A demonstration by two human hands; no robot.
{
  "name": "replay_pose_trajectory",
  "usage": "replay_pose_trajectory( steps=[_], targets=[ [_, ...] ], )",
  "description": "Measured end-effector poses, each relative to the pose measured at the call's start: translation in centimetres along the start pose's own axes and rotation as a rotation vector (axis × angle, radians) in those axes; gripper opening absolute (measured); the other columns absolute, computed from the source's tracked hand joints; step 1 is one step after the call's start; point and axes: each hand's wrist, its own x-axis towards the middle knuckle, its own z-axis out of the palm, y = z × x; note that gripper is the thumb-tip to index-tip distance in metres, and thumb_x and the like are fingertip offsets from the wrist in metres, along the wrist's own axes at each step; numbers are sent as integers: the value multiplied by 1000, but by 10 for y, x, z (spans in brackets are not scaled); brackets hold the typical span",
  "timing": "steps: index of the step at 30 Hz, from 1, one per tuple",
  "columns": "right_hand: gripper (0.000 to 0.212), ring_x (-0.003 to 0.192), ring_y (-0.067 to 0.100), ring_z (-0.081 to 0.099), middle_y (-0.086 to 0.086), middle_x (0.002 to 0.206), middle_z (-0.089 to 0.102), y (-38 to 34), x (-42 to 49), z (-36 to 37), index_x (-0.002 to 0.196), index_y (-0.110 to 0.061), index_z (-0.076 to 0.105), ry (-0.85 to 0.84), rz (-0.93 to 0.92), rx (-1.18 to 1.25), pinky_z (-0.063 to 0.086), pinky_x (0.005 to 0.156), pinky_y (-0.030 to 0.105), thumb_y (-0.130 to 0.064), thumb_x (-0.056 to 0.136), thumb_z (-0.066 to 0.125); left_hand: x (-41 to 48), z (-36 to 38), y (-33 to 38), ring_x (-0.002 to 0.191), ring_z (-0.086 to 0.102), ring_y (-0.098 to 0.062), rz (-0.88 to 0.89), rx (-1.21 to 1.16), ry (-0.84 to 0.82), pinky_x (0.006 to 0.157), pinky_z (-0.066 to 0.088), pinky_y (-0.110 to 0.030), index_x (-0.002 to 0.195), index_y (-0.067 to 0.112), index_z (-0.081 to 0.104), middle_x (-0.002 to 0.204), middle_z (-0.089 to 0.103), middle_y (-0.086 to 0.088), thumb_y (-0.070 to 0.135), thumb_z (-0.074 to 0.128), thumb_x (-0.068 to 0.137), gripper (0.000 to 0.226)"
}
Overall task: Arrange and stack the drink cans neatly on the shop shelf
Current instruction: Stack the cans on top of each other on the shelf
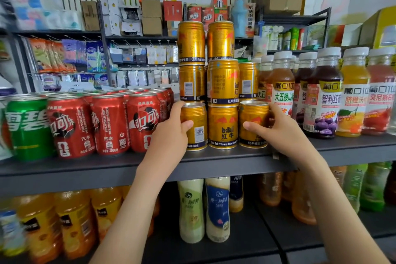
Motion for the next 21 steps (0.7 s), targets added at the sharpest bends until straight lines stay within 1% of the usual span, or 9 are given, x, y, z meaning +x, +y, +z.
replay_pose_trajectory(
  steps=[3, 6, 8, 12, 14, 16, 18, 19, 21],
  targets=[
    [55, 80, -9, 47, -26, 93, 47, 1, 1, 1, 125, -30, 41, 9, 1, 12, 38, 63, 11, -38, 80, 71, -4, -2, 8, 79, 52, -13, 22, 110, 62, 61, 36, -22, 132, 29, 35, 94, 57, 4, 33, 49, 97, 38],
    [53, 80, -10, 45, -22, 94, 47, 1, 1, 2, 122, -29, 41, 28, -11, 5, 37, 62, 11, -38, 79, 72, -9, -4, 19, 73, 58, -20, 64, 283, 145, 62, 44, -30, 129, 23, 38, 77, 57, 3, 42, 51, 94, 42],
    [53, 80, -7, 45, -18, 96, 48, 0, 1, 3, 122, -26, 42, 38, -18, -7, 36, 61, 10, -37, 79, 72, -11, -3, 24, 75, 62, -23, 72, 416, 174, 62, 51, -35, 133, 21, 35, 80, 61, -2, 48, 47, 94, 49],
    [58, 90, 0, 45, -13, 105, 49, -2, -2, 3, 128, -21, 42, 23, -38, -35, 35, 62, 9, -37, 81, 71, -13, 1, 30, 77, 64, -23, 65, 616, 188, 56, 45, -31, 138, 20, 28, 89, 65, -4, 54, 38, 94, 57],
    [62, 103, 8, 49, -10, 111, 50, -4, -3, 2, 133, -20, 40, 16, -40, -43, 39, 72, 11, -38, 81, 69, -14, 1, 28, 83, 64, -24, 55, 596, 184, 59, 46, -32, 138, 21, 28, 95, 64, -5, 57, 38, 93, 58],
    [74, 122, 17, 46, -2, 130, 49, -6, -3, 1, 142, -17, 32, 64, -45, -72, 42, 93, 26, -43, 82, 67, -14, -4, 22, 93, 62, -26, 40, 496, 166, 68, 48, -35, 140, 23, 28, 105, 62, -7, 53, 40, 94, 57],
    [85, 133, 20, 37, 4, 146, 39, -13, -2, -1, 148, -14, 23, 153, -85, -110, 36, 104, 36, -47, 83, 65, -13, -10, 18, 100, 58, -24, 26, 334, 96, 77, 47, -35, 144, 25, 25, 114, 59, -6, 42, 42, 97, 53],
    [85, 134, 20, 36, 5, 148, 36, -19, -1, -2, 149, -14, 21, 198, -124, -124, 35, 104, 35, -47, 83, 64, -11, -13, 18, 103, 57, -23, 26, 258, 53, 82, 46, -35, 145, 27, 24, 120, 57, -5, 36, 42, 98, 51],
    [80, 131, 18, 38, 6, 145, 39, -35, 3, -3, 147, -13, 25, 257, -211, -136, 33, 99, 27, -45, 85, 63, -9, -21, 21, 115, 51, -21, 34, 176, 28, 92, 41, -34, 146, 29, 25, 132, 51, -3, 27, 41, 100, 49]
  ],
)
